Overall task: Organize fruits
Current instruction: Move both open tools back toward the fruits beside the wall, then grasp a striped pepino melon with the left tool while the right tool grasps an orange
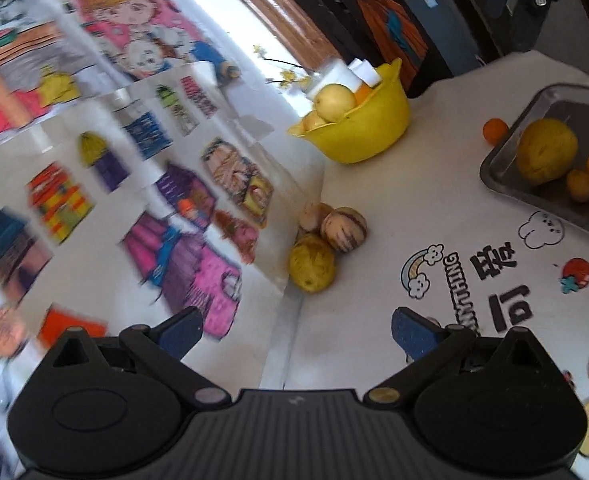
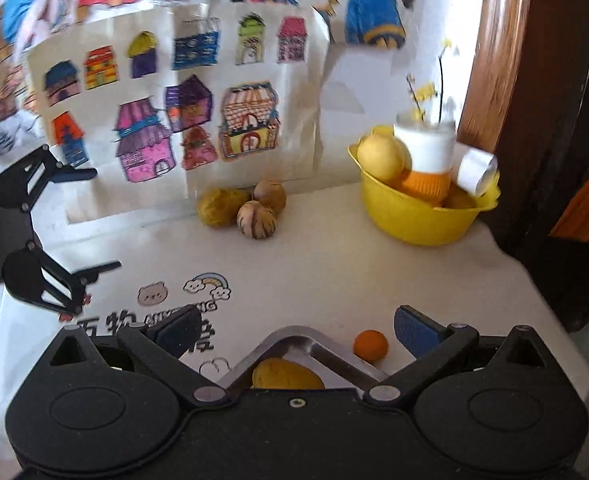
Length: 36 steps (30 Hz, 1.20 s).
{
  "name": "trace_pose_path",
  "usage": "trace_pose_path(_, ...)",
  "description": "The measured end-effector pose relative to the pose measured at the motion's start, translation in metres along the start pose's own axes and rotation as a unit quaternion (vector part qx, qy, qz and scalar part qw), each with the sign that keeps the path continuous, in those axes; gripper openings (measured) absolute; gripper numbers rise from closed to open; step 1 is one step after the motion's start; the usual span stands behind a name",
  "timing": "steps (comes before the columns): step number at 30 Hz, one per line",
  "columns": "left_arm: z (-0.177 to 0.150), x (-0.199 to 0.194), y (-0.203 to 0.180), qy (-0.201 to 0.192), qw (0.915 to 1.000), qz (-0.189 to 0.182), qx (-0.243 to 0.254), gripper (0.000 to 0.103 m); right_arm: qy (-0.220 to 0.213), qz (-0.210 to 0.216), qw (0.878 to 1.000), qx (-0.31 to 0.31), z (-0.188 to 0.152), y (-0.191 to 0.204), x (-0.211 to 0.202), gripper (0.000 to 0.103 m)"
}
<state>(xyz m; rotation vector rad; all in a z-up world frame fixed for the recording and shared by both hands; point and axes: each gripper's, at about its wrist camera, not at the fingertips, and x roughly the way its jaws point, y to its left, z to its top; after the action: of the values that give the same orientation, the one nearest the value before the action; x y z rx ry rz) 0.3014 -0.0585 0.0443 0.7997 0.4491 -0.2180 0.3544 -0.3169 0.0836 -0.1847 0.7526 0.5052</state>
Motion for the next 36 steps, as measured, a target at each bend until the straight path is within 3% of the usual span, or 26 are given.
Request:
trace_pose_path(7, 0.017, 0.041, -0.02, 0.0, 0.9984, -0.006, 0.057, 0.103, 0.006, 0.013, 1.0, -0.012, -0.004, -0.014, 0.043, 0.102)
trace_pose_path(13, 0.035, 0.065, -0.024, -0.014, 0.9974, -0.022, 0.067, 0.103, 0.014, 0.003, 0.999, 0.038, -0.017, -0.042, 0.057, 0.102)
trace_pose_path(21, 0.063, 0.108, -0.022, 0.0, 0.9981, -0.061, 0.007, 0.102, 0.034, 0.008, 0.99, 0.139, -0.027, -0.083, 0.075, 0.09)
trace_pose_path(27, 0.076, 0.134, -0.02, 0.013, 0.9961, -0.084, -0.022, 0.095, 0.06, 0.031, 0.976, 0.206, -0.033, -0.099, 0.087, 0.077)
trace_pose_path(36, 0.081, 0.157, -0.017, 0.045, 0.9912, -0.109, -0.06, 0.086, 0.08, 0.042, 0.969, 0.23, -0.032, -0.093, 0.098, 0.065)
